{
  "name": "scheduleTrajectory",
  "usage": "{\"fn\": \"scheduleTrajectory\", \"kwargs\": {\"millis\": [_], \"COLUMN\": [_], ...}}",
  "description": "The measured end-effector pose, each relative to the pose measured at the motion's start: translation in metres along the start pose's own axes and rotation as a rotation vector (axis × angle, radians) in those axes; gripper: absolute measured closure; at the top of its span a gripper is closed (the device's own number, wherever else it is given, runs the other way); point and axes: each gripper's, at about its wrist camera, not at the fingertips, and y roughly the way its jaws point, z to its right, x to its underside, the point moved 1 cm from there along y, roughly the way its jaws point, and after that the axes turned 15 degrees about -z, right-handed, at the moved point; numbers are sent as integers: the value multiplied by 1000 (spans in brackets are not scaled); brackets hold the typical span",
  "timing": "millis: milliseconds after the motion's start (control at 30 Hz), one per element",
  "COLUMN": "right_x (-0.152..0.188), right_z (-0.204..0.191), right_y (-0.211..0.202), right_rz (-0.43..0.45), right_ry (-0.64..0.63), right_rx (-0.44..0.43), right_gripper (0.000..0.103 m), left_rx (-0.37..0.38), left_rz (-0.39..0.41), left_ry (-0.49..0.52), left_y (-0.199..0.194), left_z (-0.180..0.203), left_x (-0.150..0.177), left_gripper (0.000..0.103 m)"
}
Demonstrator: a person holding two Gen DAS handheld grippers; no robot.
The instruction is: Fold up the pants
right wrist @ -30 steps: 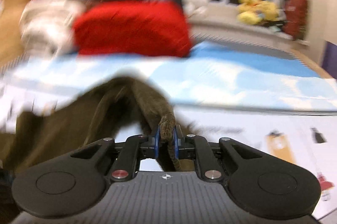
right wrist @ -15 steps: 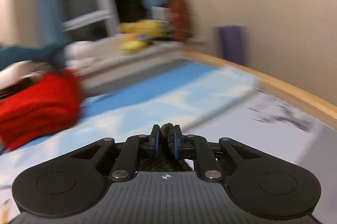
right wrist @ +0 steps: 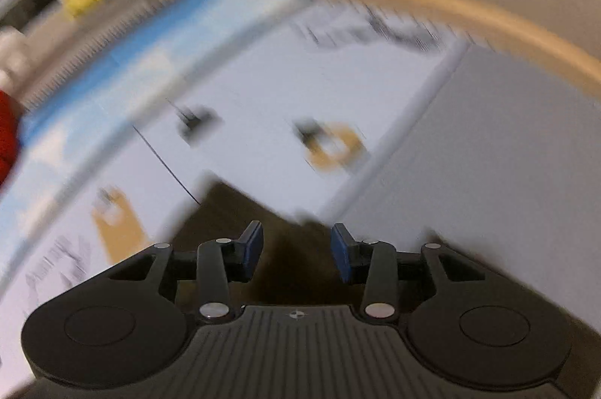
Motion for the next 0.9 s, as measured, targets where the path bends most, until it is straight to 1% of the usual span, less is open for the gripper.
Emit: {"fn": "scheduleTrajectory", "kwargs": {"millis": [67, 100, 133, 167, 200, 233, 300, 333, 367, 400, 433, 467, 500, 533, 567, 600, 633, 667, 700, 733, 767, 833, 867, 900], "right_x": [8, 10, 11, 13, 14, 15, 16, 15, 14, 11, 11, 10, 9, 6, 5, 5, 5, 5, 5, 6, 7, 7, 8, 7], "right_z": [8, 9, 7, 5, 0, -2, -7, -6, -6, -5, -6, -5, -4, -2, 0, 1, 2, 3, 1, -5, -15, -43, -58, -76], "right_y": [12, 15, 17, 19, 21, 23, 30, 30, 30, 30, 28, 25, 24, 25, 24, 22, 18, 11, -1, -11, -21, -31, -31, -24], "right_rz": [-54, -65, -65, -68, -66, -59, -50, -42, -31, -22, -12, -3, 0, -4, -10, -22, -32, -32, -5, 34, 84, 161, 179, 167], "right_ry": [10, 17, 19, 9, -10, -26, -56, -57, -56, -55, -50, -39, -23, -13, 4, 32, 67, 112, 146, 151, 131, 58, 13, -45], "right_rx": [32, 46, 56, 73, 88, 98, 96, 97, 98, 100, 104, 104, 102, 101, 103, 113, 124, 138, 147, 143, 117, 22, -28, -88], "right_gripper": [56, 54, 50, 50, 50, 50, 63, 68, 72, 73, 75, 76, 76, 76, 74, 73, 65, 59, 59, 59, 59, 58, 52, 46], "left_rx": [-86, -137, -169, -194, -201, -186, -148, -134, -109, -84, -90, -97, -104, -125, -174, -232, -268, -281, -265, -245, -218, -174, -160, -156], "left_rz": [-56, -95, -130, -168, -207, -234, -242, -243, -239, -232, -213, -187, -132, -65, 1, 31, 23, -4, -28, -42, -60, -84, -92, -96], "left_ry": [-147, -218, -257, -289, -311, -324, -346, -350, -351, -350, -347, -339, -317, -261, -160, -65, -26, -28, -59, -90, -134, -203, -222, -228], "left_y": [14, 21, 24, 29, 35, 41, 50, 53, 54, 54, 50, 50, 48, 46, 45, 49, 53, 57, 58, 58, 57, 56, 55, 54], "left_z": [-39, -57, -73, -83, -92, -98, -104, -105, -105, -105, -101, -101, -98, -88, -74, -61, -51, -50, -54, -58, -65, -74, -77, -78], "left_x": [-6, -6, -1, 4, 9, 11, 14, 14, 15, 16, 19, 18, 17, 16, 16, 16, 18, 16, 14, 11, 8, 5, 4, 4], "left_gripper": [30, 26, 26, 26, 25, 24, 25, 31, 39, 47, 55, 58, 63, 65, 65, 65, 62, 62, 61, 60, 60, 59, 59, 58]}}
